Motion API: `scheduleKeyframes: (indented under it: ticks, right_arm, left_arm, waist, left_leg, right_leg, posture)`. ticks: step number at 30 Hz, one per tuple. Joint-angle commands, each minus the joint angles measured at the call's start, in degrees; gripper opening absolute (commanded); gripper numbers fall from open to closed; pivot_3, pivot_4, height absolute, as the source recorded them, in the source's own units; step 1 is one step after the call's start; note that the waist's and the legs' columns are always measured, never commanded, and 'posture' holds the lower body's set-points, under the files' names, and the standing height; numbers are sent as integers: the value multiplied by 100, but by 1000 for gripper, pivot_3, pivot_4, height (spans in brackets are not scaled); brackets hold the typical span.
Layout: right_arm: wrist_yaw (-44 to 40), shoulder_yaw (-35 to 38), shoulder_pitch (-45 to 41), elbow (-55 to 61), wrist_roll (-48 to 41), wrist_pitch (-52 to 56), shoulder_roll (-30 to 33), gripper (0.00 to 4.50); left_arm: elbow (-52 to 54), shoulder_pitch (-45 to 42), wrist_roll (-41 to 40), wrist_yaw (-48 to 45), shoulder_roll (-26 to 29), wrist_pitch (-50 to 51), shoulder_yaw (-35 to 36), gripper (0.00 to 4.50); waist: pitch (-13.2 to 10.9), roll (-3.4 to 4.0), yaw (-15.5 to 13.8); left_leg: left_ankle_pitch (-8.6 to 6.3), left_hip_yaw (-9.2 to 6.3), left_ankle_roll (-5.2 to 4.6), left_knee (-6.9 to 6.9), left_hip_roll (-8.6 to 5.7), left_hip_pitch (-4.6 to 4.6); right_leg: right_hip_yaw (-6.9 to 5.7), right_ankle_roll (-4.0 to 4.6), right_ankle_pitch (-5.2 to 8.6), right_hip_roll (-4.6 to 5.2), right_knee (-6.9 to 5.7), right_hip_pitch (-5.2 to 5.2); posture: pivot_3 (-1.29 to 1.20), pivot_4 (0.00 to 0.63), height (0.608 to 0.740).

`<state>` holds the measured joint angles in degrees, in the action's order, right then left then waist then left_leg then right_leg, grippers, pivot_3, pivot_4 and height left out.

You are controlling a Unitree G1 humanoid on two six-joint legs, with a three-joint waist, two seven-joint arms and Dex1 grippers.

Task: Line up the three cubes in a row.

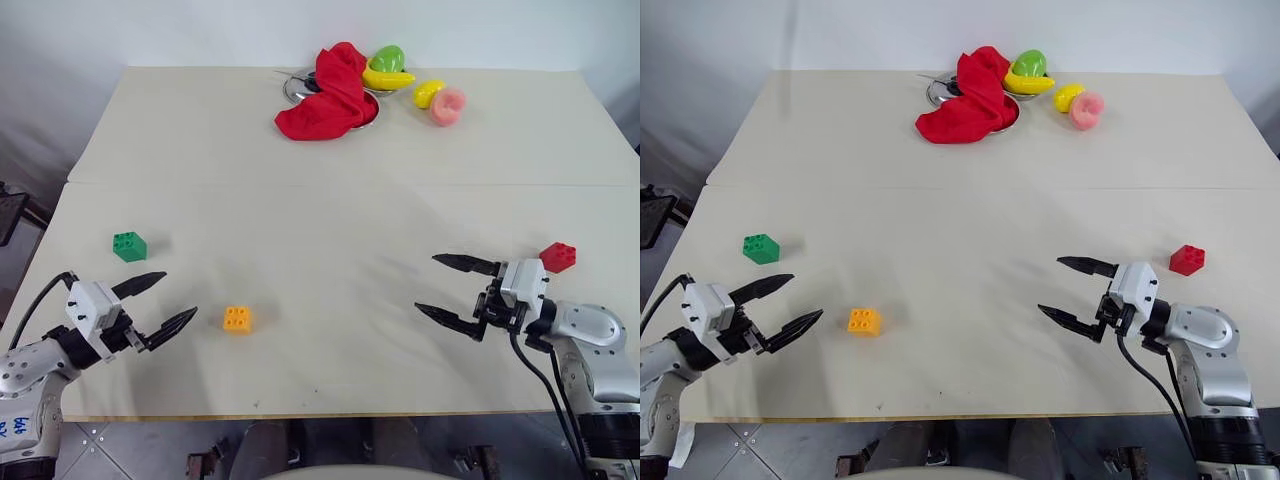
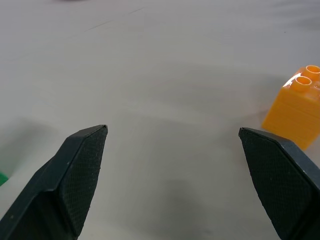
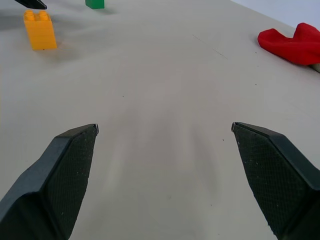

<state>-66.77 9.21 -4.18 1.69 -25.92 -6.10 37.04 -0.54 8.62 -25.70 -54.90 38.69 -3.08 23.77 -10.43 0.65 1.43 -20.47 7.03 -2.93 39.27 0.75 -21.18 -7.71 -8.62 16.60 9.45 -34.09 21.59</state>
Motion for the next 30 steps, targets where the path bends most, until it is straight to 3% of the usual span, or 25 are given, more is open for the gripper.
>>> scheduleKeyframes:
  ticks: [1,6,9,13,17,21,24,27,30]
  right_arm:
    - [53,118,-13,54,-84,-56,1,4500]
    - [708,652,338,611,-388,160,-119,4500]
    - [1197,1328,841,1048,-593,207,-191,4500]
    - [2195,2888,1943,1486,-1042,569,-455,4500]
    - [2804,3661,2648,1320,-976,654,-767,4500]
    - [3389,3706,3163,1584,-887,1089,-1079,4500]
    - [4025,3590,3111,2136,-1132,1893,-980,4500]
    - [4476,3534,2751,2549,-1615,2816,-593,4500]
    - [5397,3425,2109,2661,-2098,4393,121,4500]
  left_arm:
    - [36,-56,-187,49,-7,8,212,4474]
    - [964,-764,-1108,129,209,1484,-131,4474]
    - [1235,-1265,-1106,59,167,1728,-522,4474]
    - [1655,-1676,-822,-78,17,1848,-1426,4474]
    - [1673,-1888,-892,70,-297,2092,-1800,4474]
    - [1468,-1997,-422,-183,-296,1828,-2280,4474]
    - [1495,-2057,-472,-128,-387,1877,-2281,4474]
    - [1601,-2021,-492,-59,-452,1921,-2261,4474]
    - [1689,-1976,-483,3,-486,1933,-2257,4474]
  waist:
    - [0,0,-1]
    - [-2,-3,-135]
    - [-1,0,-203]
    - [0,2,-283]
    - [1,-1,-275]
    - [5,6,-186]
    - [10,21,-110]
    - [11,22,-78]
    - [13,26,-87]
  left_leg:
    - [0,0,0,0,0,0]
    - [1,-7,-1,4,0,-3]
    - [1,-12,-1,13,-8,-5]
    - [0,-9,1,7,-11,-5]
    - [0,-1,1,3,-9,-3]
    - [5,10,11,2,4,5]
    - [7,12,16,0,10,7]
    - [8,13,16,0,15,10]
    - [10,11,12,1,11,9]
  right_leg:
    - [0,0,0,0,0,0]
    - [-1,0,0,1,-5,0]
    - [3,0,0,6,-10,-2]
    - [0,0,0,-1,-5,-4]
    - [5,0,0,-11,5,-4]
    - [18,0,0,-23,2,-2]
    - [25,1,1,-25,-1,1]
    - [32,1,0,-23,-5,3]
    - [31,1,1,-13,-10,5]
  posture:
    - [0,150,740]
    - [0,150,740]
    - [0,150,740]
    - [0,150,740]
    - [0,150,740]
    - [0,150,740]
    - [0,150,740]
    - [0,150,740]
    - [0,150,740]
